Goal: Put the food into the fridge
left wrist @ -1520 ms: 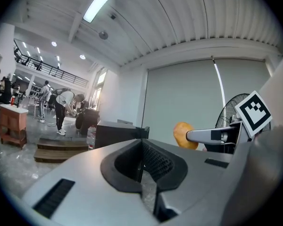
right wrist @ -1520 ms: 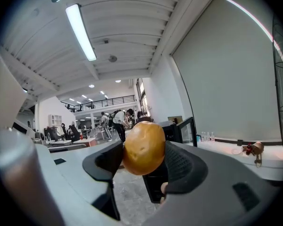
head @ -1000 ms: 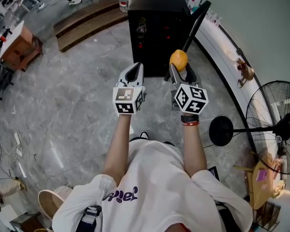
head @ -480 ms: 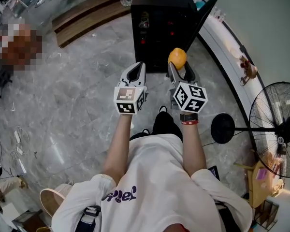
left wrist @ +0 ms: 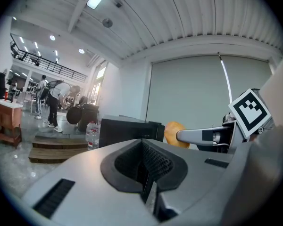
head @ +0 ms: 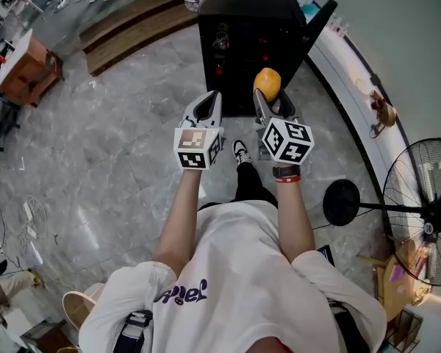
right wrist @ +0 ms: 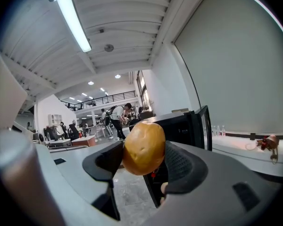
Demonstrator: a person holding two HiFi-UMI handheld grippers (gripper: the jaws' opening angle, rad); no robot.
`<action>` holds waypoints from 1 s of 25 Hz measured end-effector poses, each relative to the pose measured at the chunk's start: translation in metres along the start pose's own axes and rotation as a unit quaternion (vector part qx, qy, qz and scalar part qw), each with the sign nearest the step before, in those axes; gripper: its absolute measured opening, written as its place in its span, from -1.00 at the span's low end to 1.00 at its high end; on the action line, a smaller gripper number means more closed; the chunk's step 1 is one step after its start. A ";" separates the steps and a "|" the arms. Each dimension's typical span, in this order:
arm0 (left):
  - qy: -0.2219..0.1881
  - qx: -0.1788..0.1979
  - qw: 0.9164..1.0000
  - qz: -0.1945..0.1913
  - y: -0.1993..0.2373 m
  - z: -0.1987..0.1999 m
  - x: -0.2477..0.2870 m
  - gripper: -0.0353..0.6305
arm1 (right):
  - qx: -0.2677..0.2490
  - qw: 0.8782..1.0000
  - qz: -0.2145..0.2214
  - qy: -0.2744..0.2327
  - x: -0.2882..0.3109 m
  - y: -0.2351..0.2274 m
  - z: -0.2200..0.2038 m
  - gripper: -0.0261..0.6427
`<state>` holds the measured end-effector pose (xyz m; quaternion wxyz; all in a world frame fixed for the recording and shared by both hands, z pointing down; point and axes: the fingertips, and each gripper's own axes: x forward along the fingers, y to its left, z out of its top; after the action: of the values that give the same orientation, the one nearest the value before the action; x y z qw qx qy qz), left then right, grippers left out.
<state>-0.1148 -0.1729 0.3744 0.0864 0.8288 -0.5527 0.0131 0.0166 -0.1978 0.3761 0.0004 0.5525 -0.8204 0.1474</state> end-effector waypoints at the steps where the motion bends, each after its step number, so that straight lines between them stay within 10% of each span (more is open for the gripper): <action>1: -0.001 0.001 1.000 0.000 0.002 0.001 0.009 -0.84 | -0.001 1.000 0.000 -0.001 0.008 -0.004 0.003 -0.04; 25: 0.031 0.002 0.999 0.007 0.033 -0.041 0.095 -0.84 | 0.013 0.998 0.023 0.062 0.105 -0.039 -0.054 -0.04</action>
<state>-0.1046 -0.2657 0.4298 0.1016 0.8245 -0.5551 0.0410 0.0026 -0.2932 0.4546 0.0405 0.5230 -0.8294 0.1919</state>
